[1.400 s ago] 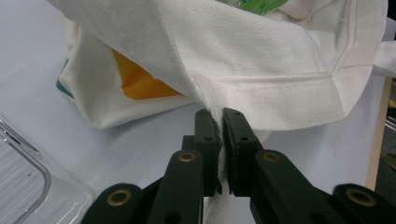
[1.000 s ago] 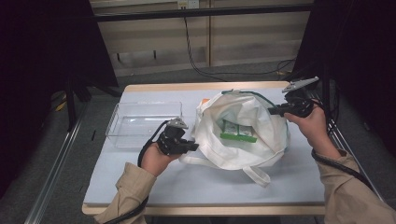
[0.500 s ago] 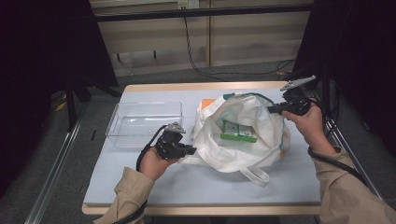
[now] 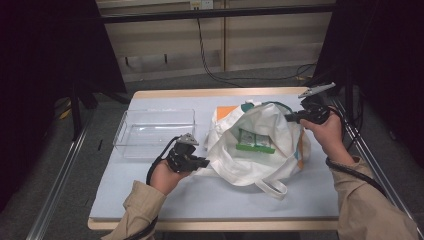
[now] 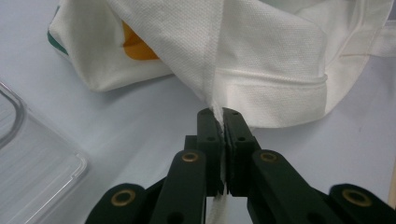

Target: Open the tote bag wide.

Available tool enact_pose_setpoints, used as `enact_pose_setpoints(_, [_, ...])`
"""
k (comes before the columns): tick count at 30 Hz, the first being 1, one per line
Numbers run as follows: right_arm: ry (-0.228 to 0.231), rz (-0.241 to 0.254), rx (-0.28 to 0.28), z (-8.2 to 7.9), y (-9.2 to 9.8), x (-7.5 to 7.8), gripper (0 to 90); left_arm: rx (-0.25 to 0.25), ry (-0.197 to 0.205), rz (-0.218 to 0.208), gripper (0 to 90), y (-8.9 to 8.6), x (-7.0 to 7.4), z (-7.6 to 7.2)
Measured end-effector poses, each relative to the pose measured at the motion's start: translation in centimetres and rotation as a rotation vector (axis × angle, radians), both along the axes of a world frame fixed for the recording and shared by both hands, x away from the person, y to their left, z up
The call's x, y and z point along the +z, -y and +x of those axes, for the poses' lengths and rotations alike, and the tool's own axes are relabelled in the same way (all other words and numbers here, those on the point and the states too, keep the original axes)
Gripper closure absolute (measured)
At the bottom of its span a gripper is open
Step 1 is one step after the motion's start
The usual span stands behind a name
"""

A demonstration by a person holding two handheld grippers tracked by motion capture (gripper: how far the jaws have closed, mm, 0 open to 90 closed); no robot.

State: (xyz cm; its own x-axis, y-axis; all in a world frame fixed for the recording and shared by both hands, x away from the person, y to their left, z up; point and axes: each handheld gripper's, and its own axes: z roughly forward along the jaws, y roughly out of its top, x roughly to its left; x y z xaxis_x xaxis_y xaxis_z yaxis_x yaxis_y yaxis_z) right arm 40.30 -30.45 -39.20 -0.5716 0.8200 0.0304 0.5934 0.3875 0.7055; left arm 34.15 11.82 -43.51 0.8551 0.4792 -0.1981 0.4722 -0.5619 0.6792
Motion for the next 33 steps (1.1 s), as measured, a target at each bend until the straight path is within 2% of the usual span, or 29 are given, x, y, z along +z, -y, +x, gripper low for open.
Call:
enact_pose_setpoints(11, [0.006, 0.002, -0.013, 0.3, 0.0, -0.6, 84.4, 0.005, -0.009, 0.011, 87.5, -0.3, -0.1, -0.1])
enact_pose_setpoints(12, [0.01, -0.001, -0.016, 0.3, 0.0, -0.7, 84.3, 0.0, -0.008, 0.026, 87.5, -0.3, -0.1, -0.1])
enact_pose_setpoints(25, [0.019, -0.006, -0.015, 0.4, 0.1, -1.2, 84.1, 0.007, 0.005, 0.019, 87.5, -0.2, -0.3, -0.3])
enact_pose_setpoints(33, [0.017, -0.001, -0.024, 0.6, 0.1, -1.6, 84.0, 0.0, -0.002, 0.036, 87.6, -0.2, -0.5, -0.4])
